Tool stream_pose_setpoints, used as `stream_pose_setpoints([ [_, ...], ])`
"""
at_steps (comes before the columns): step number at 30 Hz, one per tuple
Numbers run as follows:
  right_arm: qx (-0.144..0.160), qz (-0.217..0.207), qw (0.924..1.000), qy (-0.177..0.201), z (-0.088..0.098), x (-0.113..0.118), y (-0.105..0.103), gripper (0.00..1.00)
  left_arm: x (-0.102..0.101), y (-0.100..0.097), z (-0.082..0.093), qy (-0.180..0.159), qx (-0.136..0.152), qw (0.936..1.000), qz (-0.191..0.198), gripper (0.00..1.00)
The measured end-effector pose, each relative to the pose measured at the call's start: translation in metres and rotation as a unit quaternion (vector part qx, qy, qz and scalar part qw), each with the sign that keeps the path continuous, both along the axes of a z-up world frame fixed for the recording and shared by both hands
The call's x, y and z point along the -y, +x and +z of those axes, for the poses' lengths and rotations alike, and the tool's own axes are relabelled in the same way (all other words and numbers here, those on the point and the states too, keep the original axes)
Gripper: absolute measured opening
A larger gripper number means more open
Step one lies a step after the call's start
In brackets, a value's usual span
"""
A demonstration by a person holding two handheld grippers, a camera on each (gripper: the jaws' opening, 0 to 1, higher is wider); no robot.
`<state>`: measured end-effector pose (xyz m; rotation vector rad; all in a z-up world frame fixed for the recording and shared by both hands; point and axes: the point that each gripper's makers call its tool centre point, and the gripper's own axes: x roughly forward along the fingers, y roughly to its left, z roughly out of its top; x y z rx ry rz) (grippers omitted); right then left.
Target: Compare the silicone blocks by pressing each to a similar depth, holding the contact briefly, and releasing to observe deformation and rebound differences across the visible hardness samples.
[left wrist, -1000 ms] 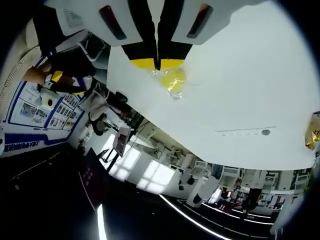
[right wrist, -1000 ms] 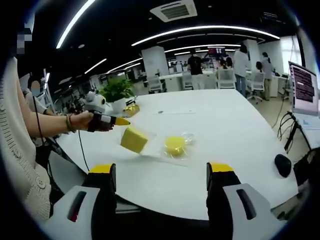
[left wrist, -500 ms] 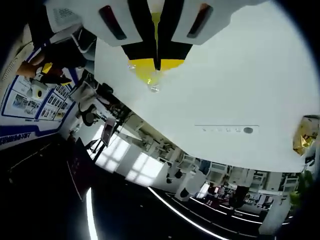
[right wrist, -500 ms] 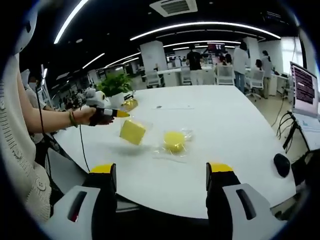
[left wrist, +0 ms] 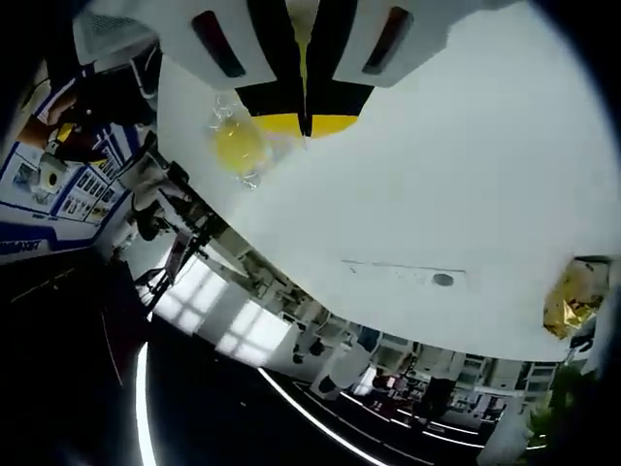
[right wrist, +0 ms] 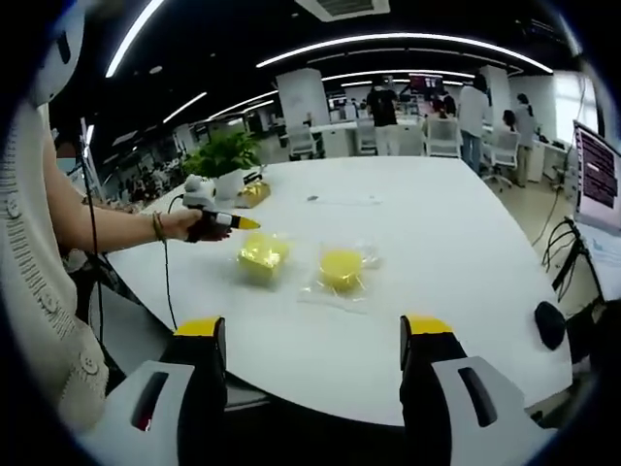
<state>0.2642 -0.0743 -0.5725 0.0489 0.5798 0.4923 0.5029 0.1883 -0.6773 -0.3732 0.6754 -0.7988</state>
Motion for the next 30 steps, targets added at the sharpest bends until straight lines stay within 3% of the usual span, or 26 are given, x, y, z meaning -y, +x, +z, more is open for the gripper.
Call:
stream_pose_setpoints([
  [6,-0.015,0.003,0.9999,-0.001,-0.009,-0.002,0.004,0.68,-0.005,0.006,-0.022,0.017,-0.016,0.9997,-0.004,0.0],
  [19,-0.047,0.013,0.9988,0.0,-0.026,-0.005,0.008,0.66,-0.015,0.013,-0.049,0.021,-0.034,0.9992,0.002,0.0],
  [30,-0.054,0.027,0.9981,0.001,-0.03,-0.018,0.013,0.65,-0.019,0.018,-0.049,0.011,-0.033,0.9993,0.016,0.0],
])
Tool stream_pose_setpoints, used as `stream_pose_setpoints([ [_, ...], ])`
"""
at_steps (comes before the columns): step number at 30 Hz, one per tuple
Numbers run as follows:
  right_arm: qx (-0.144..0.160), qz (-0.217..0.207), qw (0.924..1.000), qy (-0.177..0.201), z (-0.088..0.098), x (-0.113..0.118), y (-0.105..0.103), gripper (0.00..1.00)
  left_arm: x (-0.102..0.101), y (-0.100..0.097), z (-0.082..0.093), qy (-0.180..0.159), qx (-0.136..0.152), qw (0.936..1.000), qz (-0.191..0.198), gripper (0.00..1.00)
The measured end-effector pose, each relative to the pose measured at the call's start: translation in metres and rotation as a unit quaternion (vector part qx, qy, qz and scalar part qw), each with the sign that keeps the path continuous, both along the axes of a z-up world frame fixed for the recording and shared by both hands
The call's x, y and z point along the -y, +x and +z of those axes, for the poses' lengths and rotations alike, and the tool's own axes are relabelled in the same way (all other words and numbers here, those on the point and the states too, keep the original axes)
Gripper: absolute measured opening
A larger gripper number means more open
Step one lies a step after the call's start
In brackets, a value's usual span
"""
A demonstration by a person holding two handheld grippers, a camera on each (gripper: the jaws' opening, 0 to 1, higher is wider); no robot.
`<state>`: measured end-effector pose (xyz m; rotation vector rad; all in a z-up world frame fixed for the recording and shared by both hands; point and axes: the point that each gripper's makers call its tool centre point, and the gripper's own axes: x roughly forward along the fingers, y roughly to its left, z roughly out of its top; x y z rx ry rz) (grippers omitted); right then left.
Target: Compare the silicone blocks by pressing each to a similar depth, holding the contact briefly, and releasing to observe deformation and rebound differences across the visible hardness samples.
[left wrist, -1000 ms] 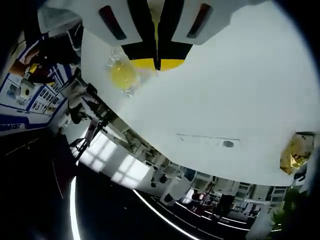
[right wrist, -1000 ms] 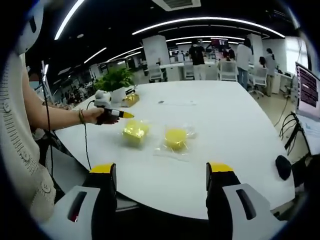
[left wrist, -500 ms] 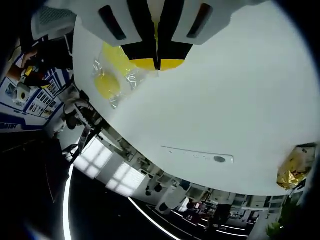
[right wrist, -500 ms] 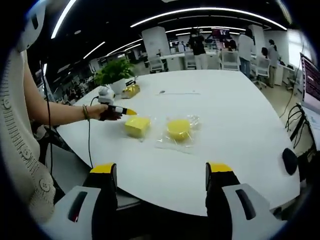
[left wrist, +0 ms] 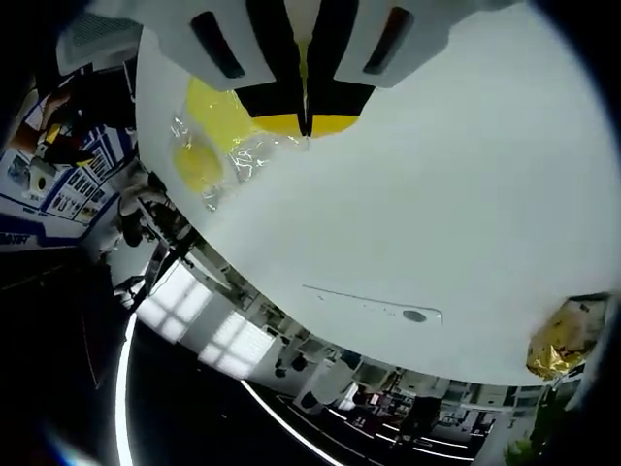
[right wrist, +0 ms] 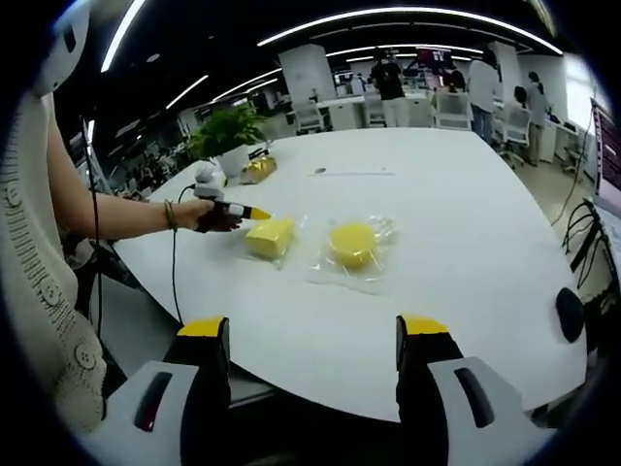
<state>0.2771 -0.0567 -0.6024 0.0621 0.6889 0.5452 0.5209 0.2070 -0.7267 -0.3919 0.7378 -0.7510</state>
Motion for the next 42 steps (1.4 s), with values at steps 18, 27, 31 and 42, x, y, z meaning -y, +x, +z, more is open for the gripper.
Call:
stream_pose_setpoints([
  [18,0.011,0.0,0.9999,0.004,0.004,-0.004,-0.004,0.63,-0.019,-0.003,0.017,0.023,0.021,0.9984,0.047,0.12],
  [27,0.029,0.013,0.9992,0.025,0.012,-0.01,-0.006,0.67,-0.025,-0.041,0.049,0.02,0.043,0.9969,0.063,0.26],
  [31,0.045,0.02,0.9981,0.036,0.018,-0.016,-0.005,0.68,-0.021,-0.073,0.07,0.007,0.062,0.9959,0.066,0.29],
  [42,0.07,0.049,0.9941,0.068,0.025,-0.016,-0.002,0.72,-0.002,-0.167,0.115,0.027,0.099,0.9925,0.066,0.47],
])
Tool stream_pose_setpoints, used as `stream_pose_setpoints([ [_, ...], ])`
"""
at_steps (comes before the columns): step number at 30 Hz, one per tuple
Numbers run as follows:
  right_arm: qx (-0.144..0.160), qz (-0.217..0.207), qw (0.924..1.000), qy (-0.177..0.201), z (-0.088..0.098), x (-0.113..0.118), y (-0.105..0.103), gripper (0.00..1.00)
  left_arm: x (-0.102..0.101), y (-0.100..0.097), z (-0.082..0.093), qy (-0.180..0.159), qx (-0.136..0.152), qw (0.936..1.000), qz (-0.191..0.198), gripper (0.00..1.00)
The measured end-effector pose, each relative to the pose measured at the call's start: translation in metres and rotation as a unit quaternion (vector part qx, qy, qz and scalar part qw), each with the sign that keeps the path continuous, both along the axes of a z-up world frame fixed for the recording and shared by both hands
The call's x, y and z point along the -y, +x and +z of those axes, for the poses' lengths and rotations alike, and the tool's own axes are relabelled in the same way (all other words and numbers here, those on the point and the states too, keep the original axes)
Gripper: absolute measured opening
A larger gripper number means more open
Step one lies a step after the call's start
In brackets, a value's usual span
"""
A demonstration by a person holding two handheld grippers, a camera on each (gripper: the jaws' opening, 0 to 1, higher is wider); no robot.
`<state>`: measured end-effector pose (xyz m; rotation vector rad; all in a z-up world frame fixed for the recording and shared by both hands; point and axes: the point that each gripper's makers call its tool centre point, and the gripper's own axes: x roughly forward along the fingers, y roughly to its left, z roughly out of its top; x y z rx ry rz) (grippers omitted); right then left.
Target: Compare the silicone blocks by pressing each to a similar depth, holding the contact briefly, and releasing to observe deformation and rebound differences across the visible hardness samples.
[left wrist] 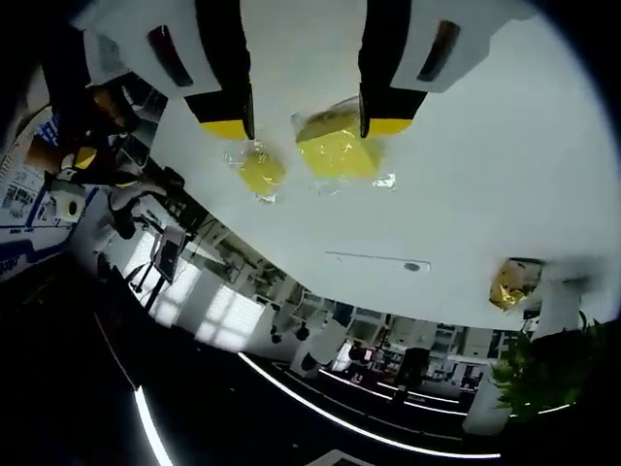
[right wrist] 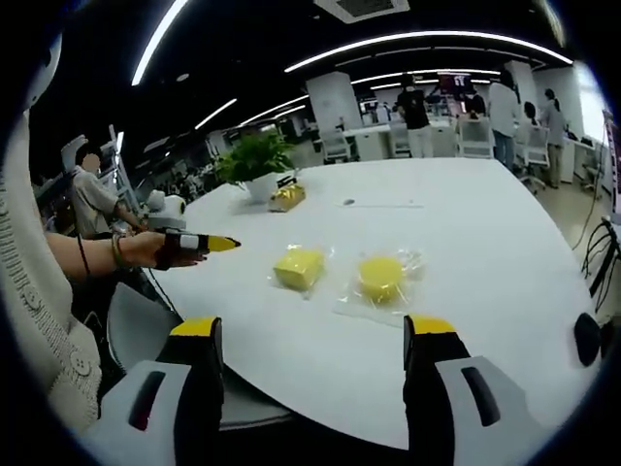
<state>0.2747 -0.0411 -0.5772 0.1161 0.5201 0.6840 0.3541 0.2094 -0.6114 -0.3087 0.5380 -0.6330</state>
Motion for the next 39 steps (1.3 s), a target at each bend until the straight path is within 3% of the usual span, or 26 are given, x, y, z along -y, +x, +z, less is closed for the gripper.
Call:
stream_pose_setpoints([
  [4,-0.003,0.015,0.9997,0.018,0.0,0.001,-0.003,0.75,0.005,-0.032,0.018,0.003,0.021,0.9997,-0.01,0.5],
  [7,-0.009,0.021,0.9989,0.04,-0.001,0.002,-0.006,0.79,0.003,-0.05,0.024,0.003,0.03,0.9995,-0.011,0.64],
  [10,-0.018,0.022,0.9979,0.059,-0.004,0.004,-0.008,0.81,0.001,-0.067,0.025,-0.007,0.022,0.9996,-0.014,0.74],
  [17,-0.034,0.029,0.9973,0.059,-0.019,0.012,-0.018,0.86,0.002,-0.093,0.022,-0.001,0.007,0.9999,-0.011,0.81],
  [25,-0.031,0.019,0.9971,0.067,-0.021,0.027,-0.021,0.86,0.012,-0.1,0.017,0.009,-0.015,0.9997,-0.018,0.86],
  [31,-0.029,0.01,0.997,0.07,-0.021,0.034,-0.021,0.85,0.019,-0.1,0.012,-0.007,-0.04,0.9989,-0.023,0.87],
  [36,-0.029,0.005,0.9969,0.074,-0.021,0.04,-0.02,0.84,0.035,-0.09,0.022,-0.064,-0.075,0.9951,-0.008,0.86],
  [39,-0.029,0.001,0.9965,0.079,-0.022,0.043,-0.017,0.84,0.051,-0.076,0.033,-0.127,-0.105,0.9863,0.006,0.86],
])
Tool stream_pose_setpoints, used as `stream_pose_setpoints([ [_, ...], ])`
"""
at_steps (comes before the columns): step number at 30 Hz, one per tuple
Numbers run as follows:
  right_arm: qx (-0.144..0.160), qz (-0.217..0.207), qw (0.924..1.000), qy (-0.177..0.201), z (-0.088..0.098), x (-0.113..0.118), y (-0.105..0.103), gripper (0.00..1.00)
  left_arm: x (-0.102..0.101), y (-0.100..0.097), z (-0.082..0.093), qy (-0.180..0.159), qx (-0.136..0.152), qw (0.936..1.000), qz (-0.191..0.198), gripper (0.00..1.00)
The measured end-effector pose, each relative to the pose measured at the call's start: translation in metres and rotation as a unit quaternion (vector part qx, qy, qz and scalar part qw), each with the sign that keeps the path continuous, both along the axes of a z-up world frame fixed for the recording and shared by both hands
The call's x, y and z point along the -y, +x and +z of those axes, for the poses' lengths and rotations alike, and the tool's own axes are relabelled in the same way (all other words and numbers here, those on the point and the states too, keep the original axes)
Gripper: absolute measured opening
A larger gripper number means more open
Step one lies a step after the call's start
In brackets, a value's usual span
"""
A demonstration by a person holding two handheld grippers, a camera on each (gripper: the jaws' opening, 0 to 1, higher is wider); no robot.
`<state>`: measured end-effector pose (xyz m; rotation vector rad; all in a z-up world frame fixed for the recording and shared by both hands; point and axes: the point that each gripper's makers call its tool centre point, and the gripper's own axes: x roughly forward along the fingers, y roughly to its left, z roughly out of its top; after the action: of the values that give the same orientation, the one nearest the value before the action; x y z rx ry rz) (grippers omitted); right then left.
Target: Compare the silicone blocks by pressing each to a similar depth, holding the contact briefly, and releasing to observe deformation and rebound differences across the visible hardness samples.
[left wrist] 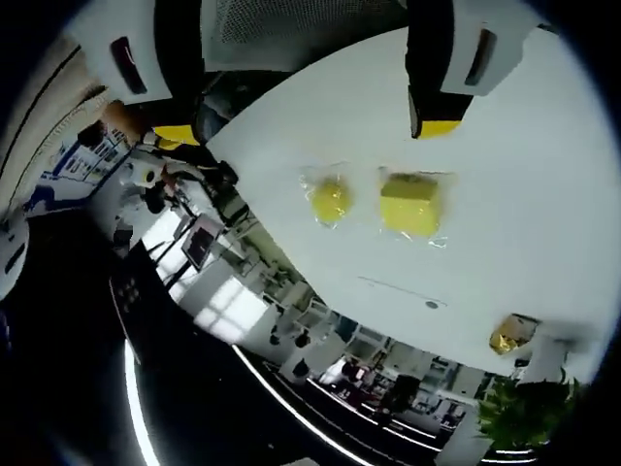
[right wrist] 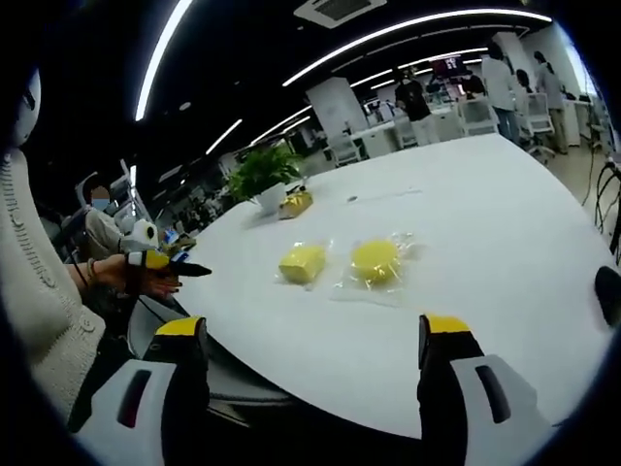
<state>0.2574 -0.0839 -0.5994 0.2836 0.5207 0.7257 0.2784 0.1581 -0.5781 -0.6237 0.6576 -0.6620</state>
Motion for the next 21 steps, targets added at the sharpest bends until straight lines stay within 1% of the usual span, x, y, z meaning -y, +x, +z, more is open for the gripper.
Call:
stream_pose_setpoints([
  [1,0.0,0.0,1.0,0.001,0.0,0.001,0.001,0.84,0.004,0.004,0.002,-0.013,-0.008,0.9999,0.005,0.85],
  [2,-0.002,-0.001,1.0,0.005,-0.001,0.002,0.002,0.83,0.009,0.011,0.005,-0.034,-0.023,0.9991,0.01,0.84],
  [3,-0.002,-0.002,1.0,0.007,-0.002,0.002,0.003,0.83,0.013,0.018,0.011,-0.051,-0.019,0.9984,0.018,0.83],
  [4,-0.002,-0.002,0.9999,0.01,-0.002,0.003,0.004,0.83,0.02,0.026,0.014,-0.071,-0.033,0.9966,0.025,0.83],
  [5,-0.002,-0.003,0.9999,0.011,-0.003,0.003,0.005,0.83,0.025,0.029,0.015,-0.082,-0.044,0.9953,0.025,0.83],
  [6,-0.003,-0.003,0.9999,0.012,-0.003,0.003,0.005,0.83,0.03,0.039,0.017,-0.094,-0.049,0.9939,0.031,0.83],
  [9,-0.006,-0.004,0.9998,0.019,-0.006,0.004,0.008,0.82,0.041,0.054,0.018,-0.104,-0.059,0.9922,0.035,0.84],
  [13,-0.008,-0.005,0.9998,0.02,-0.008,0.005,0.011,0.81,0.058,0.081,0.016,-0.115,-0.079,0.9894,0.04,0.84],
  [14,-0.008,-0.006,0.9997,0.021,-0.008,0.006,0.012,0.81,0.064,0.089,0.014,-0.119,-0.089,0.9882,0.038,0.84],
  [16,-0.01,-0.008,0.9995,0.027,-0.009,0.007,0.015,0.81,0.073,0.104,0.013,-0.125,-0.094,0.9867,0.042,0.83],
  [19,-0.013,-0.009,0.9995,0.029,-0.011,0.01,0.018,0.81,0.083,0.121,0.008,-0.133,-0.11,0.9838,0.049,0.84],
  [20,-0.016,-0.011,0.9993,0.033,-0.012,0.011,0.018,0.8,0.086,0.13,0.007,-0.142,-0.115,0.9817,0.055,0.84],
  [21,-0.018,-0.012,0.999,0.038,-0.013,0.012,0.019,0.8,0.089,0.134,0.004,-0.146,-0.125,0.9797,0.059,0.83],
])
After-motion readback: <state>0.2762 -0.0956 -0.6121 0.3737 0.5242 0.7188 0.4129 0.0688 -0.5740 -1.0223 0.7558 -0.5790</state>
